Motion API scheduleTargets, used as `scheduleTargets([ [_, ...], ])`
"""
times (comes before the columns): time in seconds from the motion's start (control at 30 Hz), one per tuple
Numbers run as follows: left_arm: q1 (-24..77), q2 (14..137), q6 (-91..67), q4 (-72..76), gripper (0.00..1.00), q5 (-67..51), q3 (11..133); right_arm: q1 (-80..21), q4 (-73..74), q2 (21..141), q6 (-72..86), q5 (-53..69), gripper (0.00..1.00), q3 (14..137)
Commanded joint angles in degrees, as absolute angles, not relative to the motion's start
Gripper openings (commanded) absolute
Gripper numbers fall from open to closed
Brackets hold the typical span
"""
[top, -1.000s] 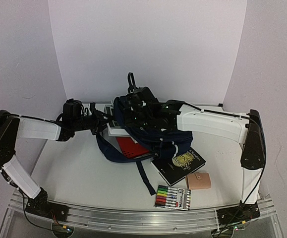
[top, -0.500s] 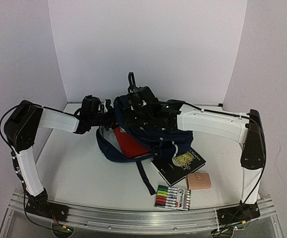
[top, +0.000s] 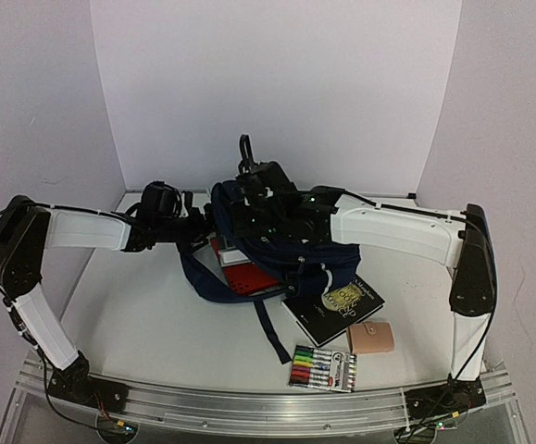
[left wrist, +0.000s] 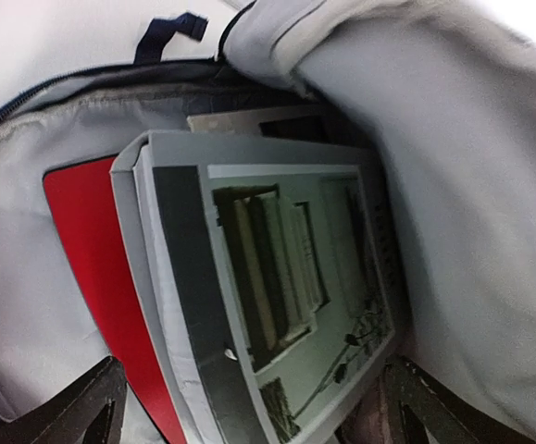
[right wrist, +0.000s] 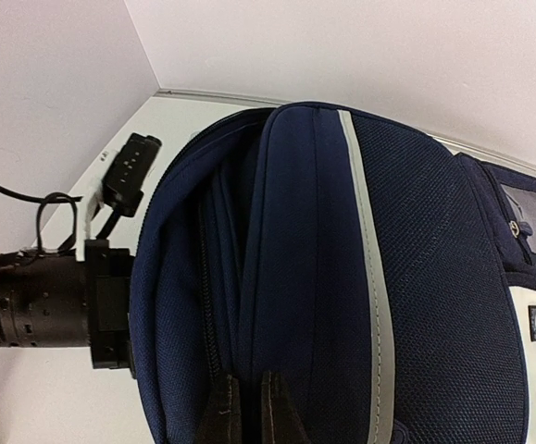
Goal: Pack the student bag
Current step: Place the book in the student bag.
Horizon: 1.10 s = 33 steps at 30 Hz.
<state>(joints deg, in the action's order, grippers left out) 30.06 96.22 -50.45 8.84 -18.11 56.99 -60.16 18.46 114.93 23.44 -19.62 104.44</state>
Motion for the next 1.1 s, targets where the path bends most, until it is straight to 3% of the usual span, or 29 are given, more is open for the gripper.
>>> scheduleTargets([
  [0.0, 30.31, 94.12, -48.26, 6.14, 0.98, -16.31, 56.12, -60.87, 12.21, 111.80, 23.05, -20.04, 0.00, 105.58],
  [0.13, 30.53, 95.88, -49.00, 6.66, 0.89, -17.92, 56.44, -60.85, 12.22, 111.80, 22.94, -19.96, 0.00, 105.56],
  [0.37, 32.47, 100.34, -49.52, 8.33, 0.57, -19.89, 59.90, -60.86, 12.22, 111.68, 22.74, -19.96, 0.00, 105.67],
  [0.53, 35.06, 104.80, -50.28, 12.59, 0.43, -22.09, 64.32, -60.85, 12.22, 111.84, 22.82, -19.59, 0.00, 105.78],
  [0.9, 39.13, 112.14, -53.24, 22.00, 0.40, -22.80, 69.07, -60.83, 12.22, 112.65, 22.83, -18.57, 0.00, 105.89],
  [1.07, 39.12, 108.60, -50.32, 20.31, 0.40, -19.68, 67.55, -60.83, 12.22, 111.85, 22.69, -19.59, 0.00, 105.01],
])
